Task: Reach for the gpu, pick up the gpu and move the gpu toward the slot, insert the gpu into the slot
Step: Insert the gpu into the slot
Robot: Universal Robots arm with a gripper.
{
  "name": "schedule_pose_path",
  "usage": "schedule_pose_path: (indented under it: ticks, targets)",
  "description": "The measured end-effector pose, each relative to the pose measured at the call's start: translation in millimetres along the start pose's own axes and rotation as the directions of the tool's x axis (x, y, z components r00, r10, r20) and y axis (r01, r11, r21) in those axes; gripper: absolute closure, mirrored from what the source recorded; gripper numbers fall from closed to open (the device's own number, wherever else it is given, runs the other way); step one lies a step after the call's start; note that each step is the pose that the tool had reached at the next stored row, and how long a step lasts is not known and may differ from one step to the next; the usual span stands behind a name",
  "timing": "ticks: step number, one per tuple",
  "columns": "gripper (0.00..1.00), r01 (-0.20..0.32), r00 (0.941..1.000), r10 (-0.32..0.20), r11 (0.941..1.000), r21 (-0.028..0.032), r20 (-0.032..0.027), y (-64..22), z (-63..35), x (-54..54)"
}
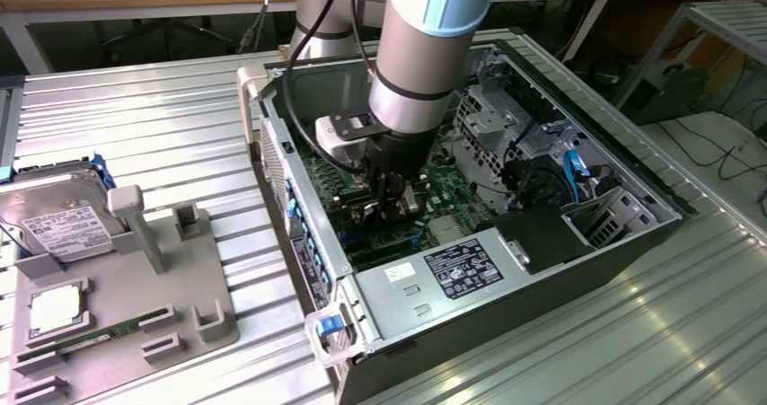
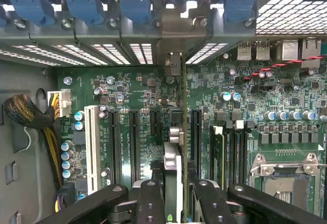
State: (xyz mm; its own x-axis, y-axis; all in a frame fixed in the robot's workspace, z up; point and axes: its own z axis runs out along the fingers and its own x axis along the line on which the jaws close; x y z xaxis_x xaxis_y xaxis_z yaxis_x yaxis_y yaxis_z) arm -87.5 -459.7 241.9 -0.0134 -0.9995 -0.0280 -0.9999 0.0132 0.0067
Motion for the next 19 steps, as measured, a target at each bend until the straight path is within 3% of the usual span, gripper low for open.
schedule_pose_path:
  ticks: [9, 10, 13, 15, 19]
  targets:
    - [0.73, 0.0, 1.0, 0.0, 1.0, 0.0, 0.0004, 0.3, 3.3, 0.0]
    - [0.72, 0.0, 1.0, 0.0, 1.0, 0.0014, 0.0042, 0.1, 4.4, -0.4]
    - [0.65, 0.0, 1.0, 0.0, 1.0, 0.0002, 0.0014, 0.2, 3.2, -0.1]
    - [0.65, 0.0, 1.0, 0.0, 1.0, 0.0009, 0.001, 0.2, -2.4, -0.2]
    - [0.65, 0.0, 1.0, 0.0, 1.0, 0.01, 0.0013, 0.5, -29.3, -1.1]
